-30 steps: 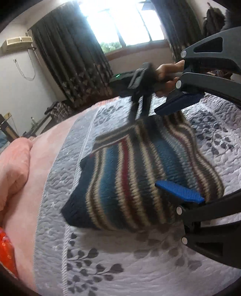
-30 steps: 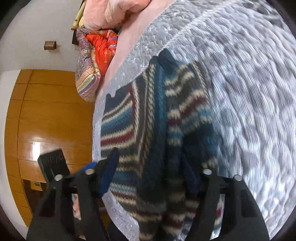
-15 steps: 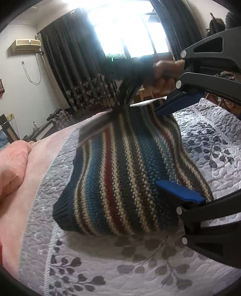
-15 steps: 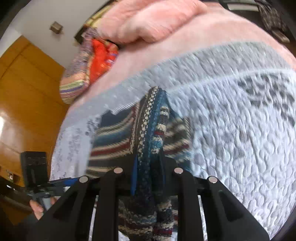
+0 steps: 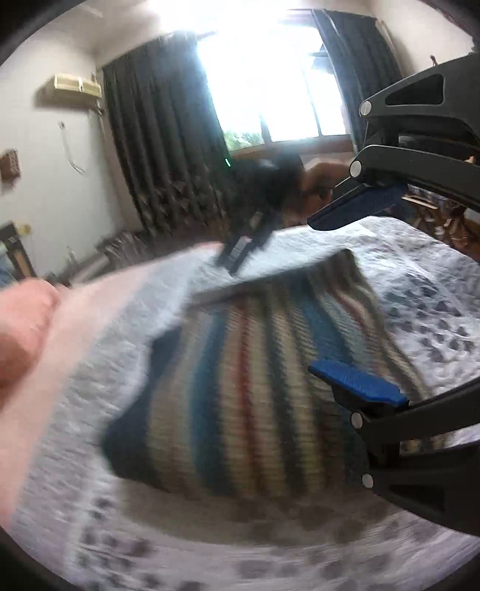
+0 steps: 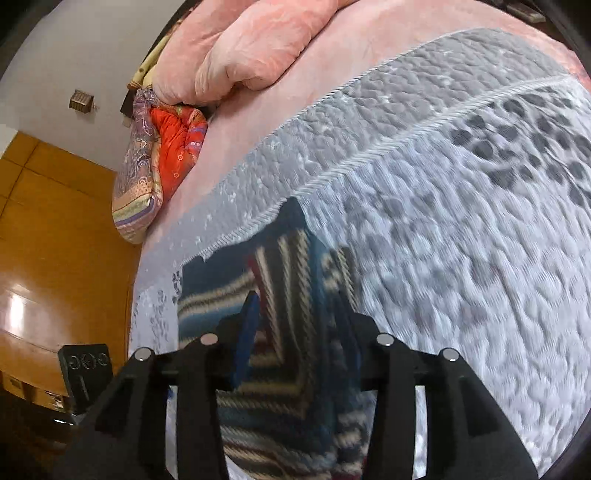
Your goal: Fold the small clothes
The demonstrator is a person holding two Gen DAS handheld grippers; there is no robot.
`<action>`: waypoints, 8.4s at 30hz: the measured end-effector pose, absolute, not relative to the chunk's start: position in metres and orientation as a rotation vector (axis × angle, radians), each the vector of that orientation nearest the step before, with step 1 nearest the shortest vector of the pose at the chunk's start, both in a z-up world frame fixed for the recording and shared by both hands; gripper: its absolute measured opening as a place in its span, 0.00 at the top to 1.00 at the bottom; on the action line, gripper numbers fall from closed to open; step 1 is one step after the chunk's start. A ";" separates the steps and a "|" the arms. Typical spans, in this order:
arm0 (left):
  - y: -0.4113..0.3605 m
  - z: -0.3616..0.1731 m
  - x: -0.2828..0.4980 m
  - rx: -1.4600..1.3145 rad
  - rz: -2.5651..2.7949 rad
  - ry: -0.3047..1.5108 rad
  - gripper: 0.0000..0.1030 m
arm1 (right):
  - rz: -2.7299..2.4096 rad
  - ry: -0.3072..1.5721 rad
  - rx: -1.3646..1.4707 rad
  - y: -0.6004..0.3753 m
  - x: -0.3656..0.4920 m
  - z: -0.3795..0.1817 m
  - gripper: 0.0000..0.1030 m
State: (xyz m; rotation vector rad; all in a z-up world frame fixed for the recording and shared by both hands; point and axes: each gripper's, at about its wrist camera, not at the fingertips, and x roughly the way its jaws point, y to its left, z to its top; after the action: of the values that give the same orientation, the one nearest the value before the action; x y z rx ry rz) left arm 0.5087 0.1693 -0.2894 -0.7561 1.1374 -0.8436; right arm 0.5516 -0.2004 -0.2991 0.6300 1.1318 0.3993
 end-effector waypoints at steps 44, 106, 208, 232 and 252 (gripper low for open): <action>0.108 -0.332 0.450 -0.340 -0.790 1.319 0.47 | 0.365 1.209 0.303 -0.185 0.423 -0.323 0.80; 0.319 -0.322 0.337 -0.625 -0.776 1.312 0.65 | 0.863 1.323 0.814 -0.013 0.451 -0.325 0.60; 0.322 -0.101 0.026 -0.071 -0.096 0.923 0.15 | 0.139 0.966 -0.107 0.056 0.041 -0.107 0.03; 0.306 -0.059 -0.021 -0.085 -0.119 0.882 0.15 | 0.090 0.840 -0.171 0.073 -0.023 -0.038 0.03; 0.307 -0.054 -0.022 -0.072 -0.082 0.884 0.15 | 0.115 0.844 -0.172 0.080 -0.017 -0.038 0.03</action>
State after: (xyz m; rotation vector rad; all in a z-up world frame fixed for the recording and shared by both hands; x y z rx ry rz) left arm -0.0218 0.3075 -0.0538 -0.0721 0.8835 -0.0820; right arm -0.0174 0.0800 -0.0378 -0.1722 0.8440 0.1152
